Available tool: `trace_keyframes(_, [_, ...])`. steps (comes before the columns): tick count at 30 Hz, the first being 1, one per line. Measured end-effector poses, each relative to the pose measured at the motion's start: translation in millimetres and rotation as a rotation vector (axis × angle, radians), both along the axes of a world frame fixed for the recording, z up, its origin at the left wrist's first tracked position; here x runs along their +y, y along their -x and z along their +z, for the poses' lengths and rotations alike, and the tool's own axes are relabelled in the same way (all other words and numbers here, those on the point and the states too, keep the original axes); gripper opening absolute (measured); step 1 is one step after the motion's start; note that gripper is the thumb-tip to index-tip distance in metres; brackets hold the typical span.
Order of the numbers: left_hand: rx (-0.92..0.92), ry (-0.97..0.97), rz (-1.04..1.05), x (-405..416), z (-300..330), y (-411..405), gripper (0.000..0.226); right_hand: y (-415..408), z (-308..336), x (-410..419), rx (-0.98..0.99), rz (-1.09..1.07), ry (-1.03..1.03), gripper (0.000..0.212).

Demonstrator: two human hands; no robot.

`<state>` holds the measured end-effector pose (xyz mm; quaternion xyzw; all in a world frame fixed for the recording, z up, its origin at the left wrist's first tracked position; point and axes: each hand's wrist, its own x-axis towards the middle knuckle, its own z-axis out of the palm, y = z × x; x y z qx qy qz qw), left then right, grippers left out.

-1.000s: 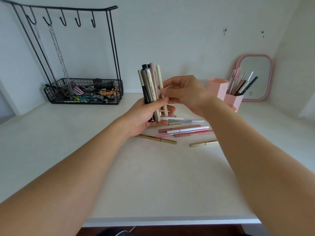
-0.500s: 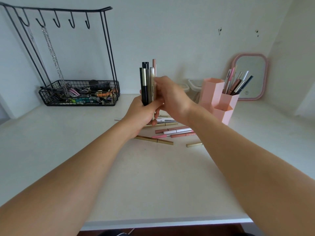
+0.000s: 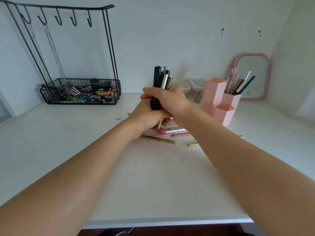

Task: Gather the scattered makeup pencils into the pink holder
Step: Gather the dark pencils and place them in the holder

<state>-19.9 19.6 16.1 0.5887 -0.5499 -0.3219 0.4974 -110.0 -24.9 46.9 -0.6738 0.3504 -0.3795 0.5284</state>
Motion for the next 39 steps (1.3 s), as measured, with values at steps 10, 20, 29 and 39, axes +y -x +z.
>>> trace_keyframes(10, [0.257,-0.009,0.147,-4,4,-13,0.017,46,28,-36,0.48,0.148,0.183,0.06])
trace_keyframes(20, [0.542,-0.027,0.187,-6,7,-20,0.021,55,18,-39,1.198,0.331,0.537,0.012])
trace_keyframes(29, [0.556,-0.013,0.178,-7,5,-20,0.022,60,20,-43,1.145,0.405,0.542,0.007])
trace_keyframes(39, [0.44,0.047,0.065,-2,6,-13,0.018,37,15,-41,-0.028,0.213,0.058,0.012])
